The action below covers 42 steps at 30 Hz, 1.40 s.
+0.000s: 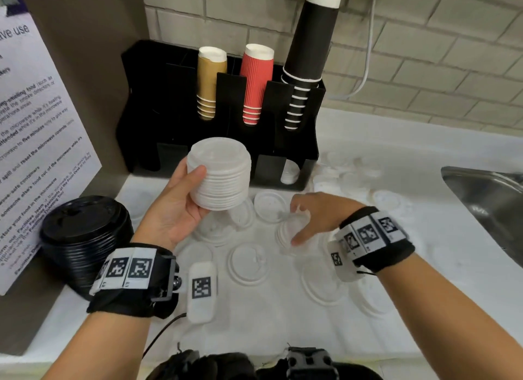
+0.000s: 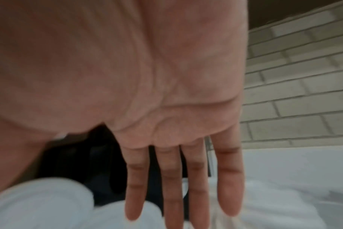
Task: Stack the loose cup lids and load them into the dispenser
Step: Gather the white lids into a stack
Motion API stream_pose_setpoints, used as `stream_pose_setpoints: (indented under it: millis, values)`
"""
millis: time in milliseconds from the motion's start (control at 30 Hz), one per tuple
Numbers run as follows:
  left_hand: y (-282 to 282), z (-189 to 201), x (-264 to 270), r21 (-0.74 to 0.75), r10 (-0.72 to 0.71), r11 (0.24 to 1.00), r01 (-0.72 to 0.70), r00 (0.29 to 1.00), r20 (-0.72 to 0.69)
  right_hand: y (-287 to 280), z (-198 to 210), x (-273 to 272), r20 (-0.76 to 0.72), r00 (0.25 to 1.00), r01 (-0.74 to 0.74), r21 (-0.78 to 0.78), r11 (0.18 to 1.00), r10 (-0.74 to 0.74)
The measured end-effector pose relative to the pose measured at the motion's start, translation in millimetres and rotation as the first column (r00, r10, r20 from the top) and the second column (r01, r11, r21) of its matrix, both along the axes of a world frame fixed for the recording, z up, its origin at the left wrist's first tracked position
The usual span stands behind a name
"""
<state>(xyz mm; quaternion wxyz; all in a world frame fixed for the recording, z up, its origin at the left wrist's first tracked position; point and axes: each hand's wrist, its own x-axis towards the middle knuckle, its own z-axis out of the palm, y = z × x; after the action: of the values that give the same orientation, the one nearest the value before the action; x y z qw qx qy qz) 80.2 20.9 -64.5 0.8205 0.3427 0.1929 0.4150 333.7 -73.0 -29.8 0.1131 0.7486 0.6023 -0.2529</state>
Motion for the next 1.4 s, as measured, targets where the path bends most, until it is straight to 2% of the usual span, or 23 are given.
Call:
stream_pose_setpoints:
  millis: [67,133,200,333,467,600,667,800,933,1000,1100,1200,1267,1333,1400]
  values:
    - [-1,0,2,0.01,-0.005,1.0,0.005,1.0,-0.009,1,-13,-8,0.049,0.997,-0.066,-0.035,0.997,0.067]
    - [-3,0,4,0.005,-0.014,1.0,0.014,1.0,-0.016,2,-22,-13,0.108,0.985,-0.137,-0.011,0.99,0.138]
    - [-4,0,6,-0.008,-0.021,1.0,0.021,1.0,-0.021,4,-23,-13,0.119,0.982,-0.149,0.025,0.989,0.145]
    - [-6,1,7,-0.018,-0.038,0.999,0.038,0.999,-0.003,7,-16,-6,0.005,0.994,-0.108,0.079,0.991,0.107]
    - [-6,0,8,-0.018,-0.013,1.0,0.013,1.0,0.003,8,-9,-5,-0.032,0.993,-0.109,0.12,0.987,0.114]
    - [-4,2,7,-0.012,-0.019,1.0,0.02,1.0,0.023,13,-4,-19,-0.216,0.967,-0.073,0.284,0.956,0.138]
    - [-5,4,7,-0.008,-0.019,1.0,0.019,1.0,0.025,14,-3,-23,-0.136,0.982,-0.092,0.264,0.96,0.132]
    - [-6,5,8,-0.012,-0.015,1.0,0.015,1.0,0.01,10,-12,-22,0.173,0.97,-0.174,0.006,0.985,0.17]
    - [-7,5,9,-0.009,-0.022,1.0,0.022,1.0,-0.006,4,-24,-22,0.184,0.965,-0.189,0.006,0.982,0.185]
    - [-7,4,10,-0.006,-0.032,0.999,0.032,0.999,-0.005,4,-23,-20,0.119,0.98,-0.163,0.029,0.986,0.158]
    - [-8,1,12,-0.008,-0.056,0.998,0.056,0.998,-0.006,4,-10,-9,-0.068,0.995,-0.06,0.112,0.992,0.068]
    - [-10,-3,15,-0.02,-0.08,0.997,0.08,0.997,-0.001,-2,9,2,-0.283,0.959,0.055,0.251,0.966,0.019]
    - [-11,-5,18,-0.02,-0.093,0.995,0.093,0.996,0.005,-9,18,2,-0.459,0.888,0.172,0.385,0.907,0.027]
    - [-13,-5,22,0.002,-0.116,0.993,0.116,0.993,0.014,-14,22,-5,-0.642,0.762,0.325,0.489,0.809,0.082]
    - [-16,-5,24,0.027,-0.142,0.99,0.141,0.99,0.007,-17,25,-14,-0.735,0.66,0.427,0.536,0.729,0.154]
